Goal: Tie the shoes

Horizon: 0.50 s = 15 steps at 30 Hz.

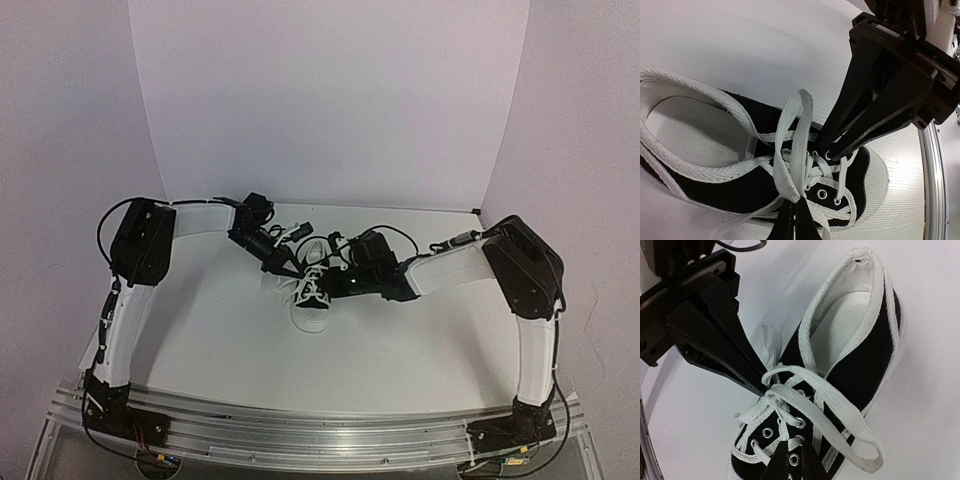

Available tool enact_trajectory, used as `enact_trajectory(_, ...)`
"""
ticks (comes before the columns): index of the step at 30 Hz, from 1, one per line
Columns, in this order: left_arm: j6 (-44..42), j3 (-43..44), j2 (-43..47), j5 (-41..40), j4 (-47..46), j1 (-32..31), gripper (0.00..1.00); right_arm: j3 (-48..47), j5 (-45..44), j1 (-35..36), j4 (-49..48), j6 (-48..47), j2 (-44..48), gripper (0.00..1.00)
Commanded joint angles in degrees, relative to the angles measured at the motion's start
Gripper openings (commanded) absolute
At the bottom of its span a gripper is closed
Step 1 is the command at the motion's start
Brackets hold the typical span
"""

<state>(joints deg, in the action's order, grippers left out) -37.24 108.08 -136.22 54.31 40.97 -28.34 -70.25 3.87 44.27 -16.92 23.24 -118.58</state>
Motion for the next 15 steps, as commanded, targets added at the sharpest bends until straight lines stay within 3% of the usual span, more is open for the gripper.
enact_trajectory(1,0.94,2.71,-1.13,-0.23,-1.68,-0.23,0.0,-2.5,3.15,-0.34,-0.4,-3.31,0.63,0.13)
enact_trajectory(15,0.46,2.49,-1.08,-0.84,-1.77,-0.27,0.0,-7.45,6.52,0.05,0.18,-8.67,-3.44,0.12)
